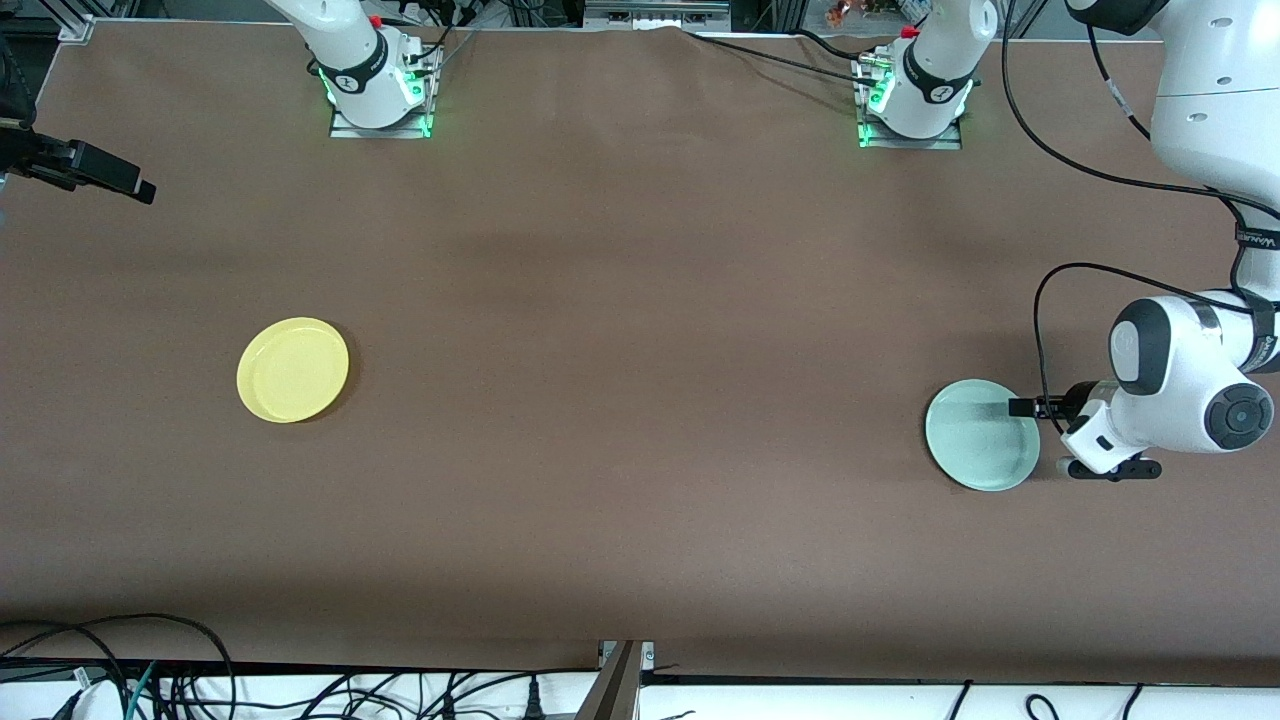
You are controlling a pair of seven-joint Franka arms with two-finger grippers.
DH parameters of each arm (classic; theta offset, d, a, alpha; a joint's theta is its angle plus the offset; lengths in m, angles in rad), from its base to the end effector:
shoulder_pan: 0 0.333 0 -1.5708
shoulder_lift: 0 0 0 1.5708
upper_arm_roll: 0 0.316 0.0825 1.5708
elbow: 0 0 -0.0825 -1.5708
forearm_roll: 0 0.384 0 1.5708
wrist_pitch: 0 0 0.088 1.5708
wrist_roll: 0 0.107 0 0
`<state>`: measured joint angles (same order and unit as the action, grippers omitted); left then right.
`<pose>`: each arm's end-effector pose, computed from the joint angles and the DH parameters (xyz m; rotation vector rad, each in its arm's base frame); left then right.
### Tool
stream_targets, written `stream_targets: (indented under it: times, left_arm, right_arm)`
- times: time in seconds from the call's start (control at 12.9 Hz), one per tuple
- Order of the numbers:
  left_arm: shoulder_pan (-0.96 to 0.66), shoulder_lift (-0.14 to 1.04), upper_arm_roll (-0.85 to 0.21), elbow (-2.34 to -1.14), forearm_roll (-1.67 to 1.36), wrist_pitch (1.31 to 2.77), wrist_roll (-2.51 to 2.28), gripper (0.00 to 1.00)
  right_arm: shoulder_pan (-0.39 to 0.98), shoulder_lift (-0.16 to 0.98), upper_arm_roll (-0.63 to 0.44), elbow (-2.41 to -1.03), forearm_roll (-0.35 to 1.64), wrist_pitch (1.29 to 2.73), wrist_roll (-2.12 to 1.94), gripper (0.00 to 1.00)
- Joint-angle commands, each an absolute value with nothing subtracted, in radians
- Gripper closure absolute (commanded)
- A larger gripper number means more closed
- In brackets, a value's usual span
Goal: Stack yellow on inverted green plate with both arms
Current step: 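Lower the left gripper and grasp the green plate's rim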
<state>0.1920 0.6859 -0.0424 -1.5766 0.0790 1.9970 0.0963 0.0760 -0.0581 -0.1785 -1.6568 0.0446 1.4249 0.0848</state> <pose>0.6606 0.1078 0.2179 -3.1070 -0.0265 0.4177 0.5161 -0.0504 0.6041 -3.0606 0.2816 0.2685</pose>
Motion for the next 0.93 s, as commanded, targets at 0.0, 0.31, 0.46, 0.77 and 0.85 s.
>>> stream_targets:
  times: [0.0,0.31,0.46,0.77,0.85]
  left_arm:
    - [0.199,0.703,-0.052,-1.562,0.083,2.054,0.146,0.00]
    - [0.216,0.747,-0.052,-1.562,0.083,2.184,0.163,0.00]
    - [0.221,0.750,-0.052,-1.566,0.087,2.200,0.166,0.00]
    - [0.224,0.767,-0.051,-1.581,0.092,2.243,0.201,0.00]
    - [0.224,0.772,-0.052,-1.583,0.092,2.244,0.201,0.05]
  right_arm:
    - [0.077,-0.063,-0.178,-1.646,0.040,1.408,0.087,0.00]
    - [0.077,-0.063,-0.178,-1.644,0.040,1.407,0.087,0.00]
    - [0.077,-0.063,-0.176,-1.646,0.040,1.407,0.087,0.00]
    - [0.077,-0.063,-0.176,-1.646,0.040,1.408,0.087,0.00]
    - [0.077,-0.063,-0.176,-1.646,0.040,1.407,0.087,0.00]
